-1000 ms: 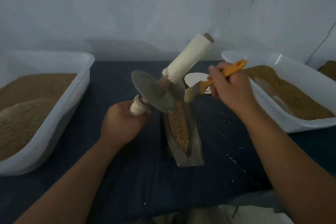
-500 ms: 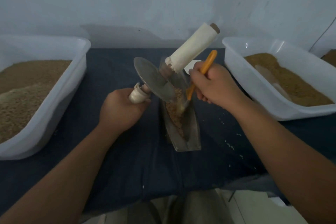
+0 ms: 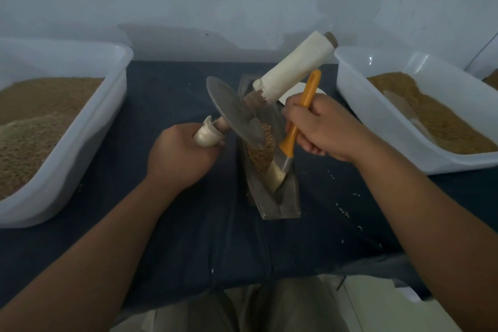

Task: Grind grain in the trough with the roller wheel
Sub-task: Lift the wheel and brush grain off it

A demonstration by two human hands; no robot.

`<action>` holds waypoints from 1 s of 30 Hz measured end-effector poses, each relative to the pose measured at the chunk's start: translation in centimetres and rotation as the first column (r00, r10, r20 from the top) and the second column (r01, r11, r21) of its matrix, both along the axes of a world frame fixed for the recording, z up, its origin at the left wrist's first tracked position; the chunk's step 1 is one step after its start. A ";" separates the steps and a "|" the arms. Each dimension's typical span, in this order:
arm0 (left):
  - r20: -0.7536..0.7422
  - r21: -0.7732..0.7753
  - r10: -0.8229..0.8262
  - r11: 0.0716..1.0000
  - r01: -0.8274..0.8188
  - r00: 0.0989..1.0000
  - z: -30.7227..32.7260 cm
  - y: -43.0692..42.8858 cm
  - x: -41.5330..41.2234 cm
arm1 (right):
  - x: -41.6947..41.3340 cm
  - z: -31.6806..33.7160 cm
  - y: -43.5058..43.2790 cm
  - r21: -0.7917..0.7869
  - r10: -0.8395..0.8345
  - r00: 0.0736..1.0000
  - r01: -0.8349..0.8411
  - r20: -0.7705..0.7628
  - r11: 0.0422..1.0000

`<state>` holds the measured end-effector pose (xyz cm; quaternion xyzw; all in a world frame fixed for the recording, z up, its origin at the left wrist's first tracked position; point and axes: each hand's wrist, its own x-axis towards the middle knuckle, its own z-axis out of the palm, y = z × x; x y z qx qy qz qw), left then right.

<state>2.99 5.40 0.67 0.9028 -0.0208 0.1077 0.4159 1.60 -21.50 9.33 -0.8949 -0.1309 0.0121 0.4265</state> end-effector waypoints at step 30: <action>0.035 0.040 0.006 0.999 -0.007 0.999 -0.5 -0.1 -0.1 | -4.0 -2.3 -3.2 0.396 -0.235 0.963 0.166 0.132 0.903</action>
